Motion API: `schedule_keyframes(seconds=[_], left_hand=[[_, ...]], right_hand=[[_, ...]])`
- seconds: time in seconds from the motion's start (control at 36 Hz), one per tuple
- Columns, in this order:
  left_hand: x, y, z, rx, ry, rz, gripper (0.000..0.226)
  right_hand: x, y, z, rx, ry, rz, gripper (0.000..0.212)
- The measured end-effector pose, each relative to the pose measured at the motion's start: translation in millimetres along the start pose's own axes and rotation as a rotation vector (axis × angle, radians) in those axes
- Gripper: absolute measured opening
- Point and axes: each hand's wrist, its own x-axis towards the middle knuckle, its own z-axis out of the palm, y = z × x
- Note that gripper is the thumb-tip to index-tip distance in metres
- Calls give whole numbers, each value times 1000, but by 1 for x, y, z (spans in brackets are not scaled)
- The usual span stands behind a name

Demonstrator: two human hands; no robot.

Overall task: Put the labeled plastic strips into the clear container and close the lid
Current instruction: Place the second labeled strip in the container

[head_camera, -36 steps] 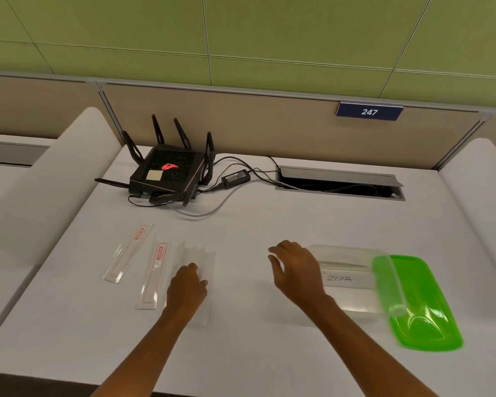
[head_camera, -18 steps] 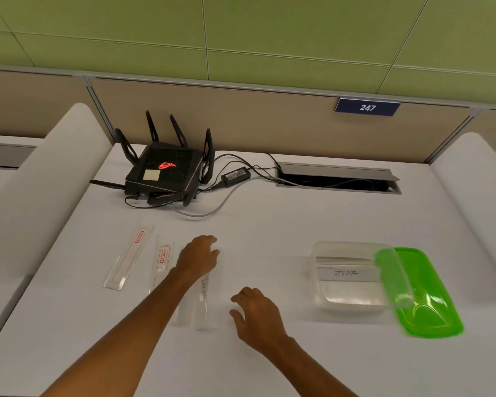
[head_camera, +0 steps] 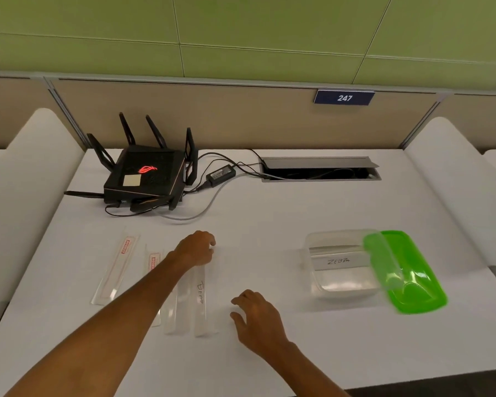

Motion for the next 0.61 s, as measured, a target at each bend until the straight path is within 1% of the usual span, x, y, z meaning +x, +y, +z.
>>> schedule_keyframes(seconds=[0.11,0.19,0.25,0.39,0.47,0.53,0.61], left_hand=[[-1,1,-4,-2,-32,16,36],[-1,4,-9,-19,-57,35,38],[-2,9,-14,-32,-67,50,39],[-9,26,-26,-47,-57,74,39],[-15,39,-31,-57,-37,63,41],[-20,47,-34,-69,-17,55,44],[-28,58,-40,-113,22,31,50]], right_hand=[[1,0,1,15,11,35,33],[2,-2,3,56,16,86,39],[3,-6,4,104,3,139,49],[11,-17,4,258,-81,302,85],[16,-23,2,349,-103,363,100],[18,-24,0,403,-87,387,103],[19,-21,-7,421,-50,391,101]])
